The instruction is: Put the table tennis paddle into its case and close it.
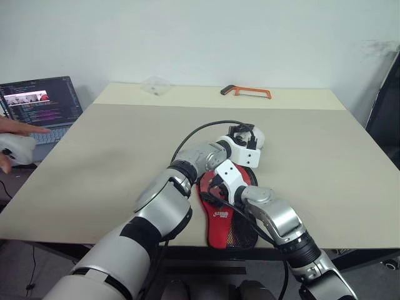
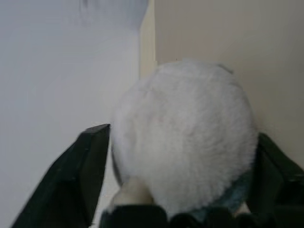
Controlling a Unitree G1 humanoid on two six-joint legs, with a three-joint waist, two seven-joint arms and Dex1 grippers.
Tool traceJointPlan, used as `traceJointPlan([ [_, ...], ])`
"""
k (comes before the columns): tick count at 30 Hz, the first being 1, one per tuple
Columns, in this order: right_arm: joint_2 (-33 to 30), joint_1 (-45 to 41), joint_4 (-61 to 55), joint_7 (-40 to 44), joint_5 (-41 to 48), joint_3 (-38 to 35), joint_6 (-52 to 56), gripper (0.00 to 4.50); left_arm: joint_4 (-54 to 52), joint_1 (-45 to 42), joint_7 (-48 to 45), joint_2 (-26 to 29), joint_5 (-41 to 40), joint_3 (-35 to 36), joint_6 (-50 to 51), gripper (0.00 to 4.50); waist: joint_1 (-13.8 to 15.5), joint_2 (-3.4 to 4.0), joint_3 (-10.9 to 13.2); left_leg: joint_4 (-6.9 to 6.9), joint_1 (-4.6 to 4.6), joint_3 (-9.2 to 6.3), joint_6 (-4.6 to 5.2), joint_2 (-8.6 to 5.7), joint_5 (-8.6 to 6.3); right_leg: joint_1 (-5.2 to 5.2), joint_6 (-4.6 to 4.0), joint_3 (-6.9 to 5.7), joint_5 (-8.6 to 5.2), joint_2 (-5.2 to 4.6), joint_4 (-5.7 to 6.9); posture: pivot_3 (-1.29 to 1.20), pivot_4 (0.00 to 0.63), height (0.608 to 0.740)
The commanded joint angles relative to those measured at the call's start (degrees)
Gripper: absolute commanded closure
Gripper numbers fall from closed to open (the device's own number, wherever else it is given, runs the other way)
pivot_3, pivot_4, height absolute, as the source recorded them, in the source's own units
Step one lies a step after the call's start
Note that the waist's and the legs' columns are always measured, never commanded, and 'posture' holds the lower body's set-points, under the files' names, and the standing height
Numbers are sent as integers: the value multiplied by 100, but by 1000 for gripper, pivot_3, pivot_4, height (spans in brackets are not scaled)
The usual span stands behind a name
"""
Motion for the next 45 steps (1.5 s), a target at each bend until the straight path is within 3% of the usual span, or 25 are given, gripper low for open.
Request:
traceJointPlan([
  [1, -70, -80, 1013, 33, -98, -42, 96, 0, -304, -76, -359, -101, -199, 95, -565, 39, -5, -1, 2, 0, -1, 0, -14, 0, -8, 0, -17, 0, -3, 0, -1, 0, 150, 740],
  [8, -245, -437, 1614, 262, -120, -145, -325, 0, -358, -188, -2780, 288, -1342, 1035, -660, 39, -54, 3, 9, 0, -24, 2, 0, -1, 1, -29, -26, 4, 8, 1, 2, 0, 150, 740],
  [10, -265, -532, 1776, 310, -122, -158, -429, 0, -416, -223, -3895, 393, -1912, 1480, -532, 39, -69, 3, 9, -2, -29, 0, 16, -1, 13, -28, -2, 3, 15, 3, 4, 0, 150, 740],
  [14, -425, -670, 1967, 502, -108, -191, -653, 0, -619, -405, -5243, 523, -2914, 2305, -82, 39, -85, 19, 42, -15, -67, -11, 17, 2, 13, -60, -10, 1, 5, 17, 4, 0, 150, 740],
  [17, -625, -733, 1810, 799, -9, -258, -737, 0, -799, -519, -6091, 679, -3634, 2901, 382, 39, -67, 28, 48, -17, -141, -12, 16, 5, 13, -134, -18, 1, 10, 21, 9, 0, 150, 740],
  [21, -1334, -732, 699, 1696, 490, -529, -575, 0, -1216, -560, -7216, 1073, -4717, 3736, 1420, 39, 56, 42, 58, -16, -156, -13, 13, -1, 14, -135, -31, -6, 17, 13, -2, 0, 150, 740],
  [26, -2258, -626, -592, 2501, 1136, -1029, -312, 0, -1785, -288, -7768, 1433, -5244, 4039, 2415, 39, 22, 49, 68, -14, -149, -15, 13, -1, 14, -133, -7, -5, 3, 13, 8, 0, 150, 740],
  [34, -2902, -271, -1508, 2906, 1845, -1611, -15, 0, -3062, 501, -8059, 1869, -5784, 4206, 3619, 39, -22, 51, 79, -10, -144, -20, 13, 5, 15, -135, -10, -4, 4, 22, 24, 0, 150, 740],
  [39, -3285, -86, -1516, 3217, 2125, -1974, -181, 0, -4508, 1241, -8452, 2167, -6192, 3961, 4833, 39, -19, 54, 86, -2, -143, -21, 12, 6, 15, -136, -15, -4, 1, 22, 38, 0, 150, 740],
  [42, -3414, -383, -1046, 3282, 2248, -2312, -344, 0, -5541, 1971, -8553, 2335, -6299, 3669, 5386, 39, -17, 54, 87, 12, -139, -19, 11, 6, 16, -134, -14, -2, 1, 21, 51, 0, 150, 740],
  [45, -3349, -877, -288, 3060, 2127, -2507, -603, 0, -6250, 2606, -8084, 2332, -6008, 3321, 5465, 39, -30, 55, 89, 30, -124, -18, 11, 7, 16, -129, -14, 3, -1, 22, 75, 0, 150, 740],
])
